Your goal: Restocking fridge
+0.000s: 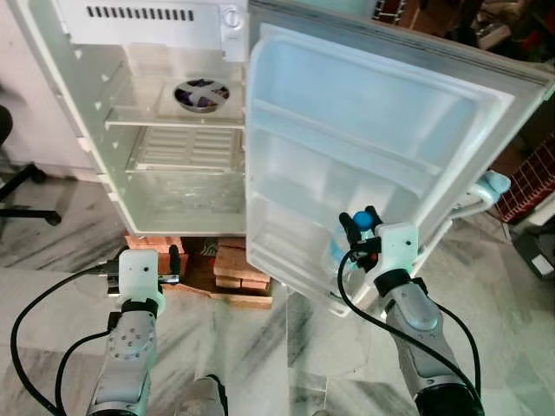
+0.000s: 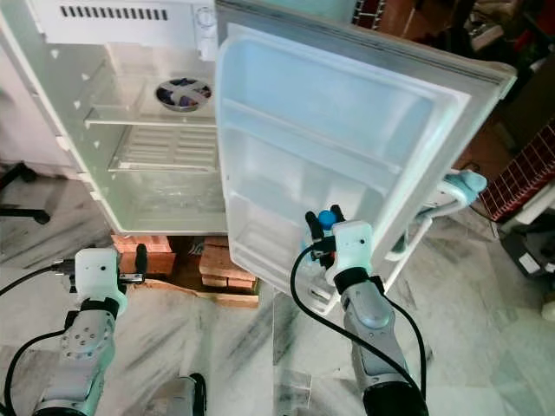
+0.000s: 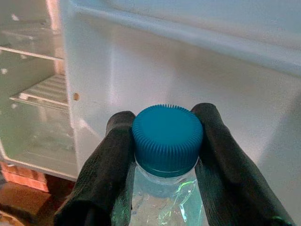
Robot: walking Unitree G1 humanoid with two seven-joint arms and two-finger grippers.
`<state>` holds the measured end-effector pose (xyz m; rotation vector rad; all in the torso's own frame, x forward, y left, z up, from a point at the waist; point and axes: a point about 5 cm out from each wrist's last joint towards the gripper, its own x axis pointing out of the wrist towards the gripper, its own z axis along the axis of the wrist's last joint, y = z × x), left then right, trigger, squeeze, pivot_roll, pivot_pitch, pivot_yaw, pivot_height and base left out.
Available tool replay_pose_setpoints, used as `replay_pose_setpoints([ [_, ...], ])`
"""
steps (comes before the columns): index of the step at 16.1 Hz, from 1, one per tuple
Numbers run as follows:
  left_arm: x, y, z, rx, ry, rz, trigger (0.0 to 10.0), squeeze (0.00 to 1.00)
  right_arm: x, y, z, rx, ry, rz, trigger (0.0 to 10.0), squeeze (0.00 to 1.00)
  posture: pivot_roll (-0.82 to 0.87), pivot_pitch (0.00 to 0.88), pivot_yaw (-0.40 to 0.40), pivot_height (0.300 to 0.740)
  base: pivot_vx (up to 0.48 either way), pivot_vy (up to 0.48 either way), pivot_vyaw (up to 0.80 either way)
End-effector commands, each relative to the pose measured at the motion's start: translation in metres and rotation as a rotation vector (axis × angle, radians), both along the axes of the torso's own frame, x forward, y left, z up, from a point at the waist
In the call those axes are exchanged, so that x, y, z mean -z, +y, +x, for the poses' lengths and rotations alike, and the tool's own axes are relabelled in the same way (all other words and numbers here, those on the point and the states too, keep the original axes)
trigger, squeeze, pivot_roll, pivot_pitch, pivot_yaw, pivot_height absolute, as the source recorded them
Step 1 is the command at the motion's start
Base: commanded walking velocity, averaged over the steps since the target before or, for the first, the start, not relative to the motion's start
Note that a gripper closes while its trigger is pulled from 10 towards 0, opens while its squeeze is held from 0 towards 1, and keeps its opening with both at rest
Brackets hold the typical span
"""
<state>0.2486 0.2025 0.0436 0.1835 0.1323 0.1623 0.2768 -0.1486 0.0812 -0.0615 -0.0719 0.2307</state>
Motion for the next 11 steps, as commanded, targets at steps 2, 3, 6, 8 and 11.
replay_pose_setpoints([
  [2,-0.0002,0.0004,-0.0001,0.007,0.002,0.0,10.0,0.0,-0.0102,0.0002,0.0016,-0.003,-0.048,0.01,10.0,0.0,0.1,0.087,-0.08,0.74,0.0,0.0,0.0],
  [3,0.0,0.0006,-0.0002,0.008,0.003,0.001,10.0,0.0,-0.0101,0.0005,0.0014,-0.003,-0.048,0.011,10.0,0.0,0.1,0.089,-0.078,0.74,0.0,0.0,0.0],
  [6,0.0002,-0.0002,-0.0009,0.013,0.004,0.001,10.0,0.0,-0.0098,0.0004,0.0003,-0.005,-0.047,0.012,10.0,0.0,0.1,0.091,-0.078,0.74,0.0,0.0,0.0],
  [8,0.0004,-0.0002,-0.0014,0.016,0.005,0.0,10.0,0.0,-0.0095,0.0005,-0.0006,-0.006,-0.045,0.012,10.0,0.0,0.1,0.091,-0.077,0.74,0.0,0.165,0.0],
  [11,0.0008,-0.0004,-0.0017,0.02,0.009,-0.003,10.0,0.0,-0.0087,0.0001,-0.0009,-0.004,-0.038,0.02,10.0,0.0,0.1,0.094,-0.077,0.74,0.0,0.443,0.0],
])
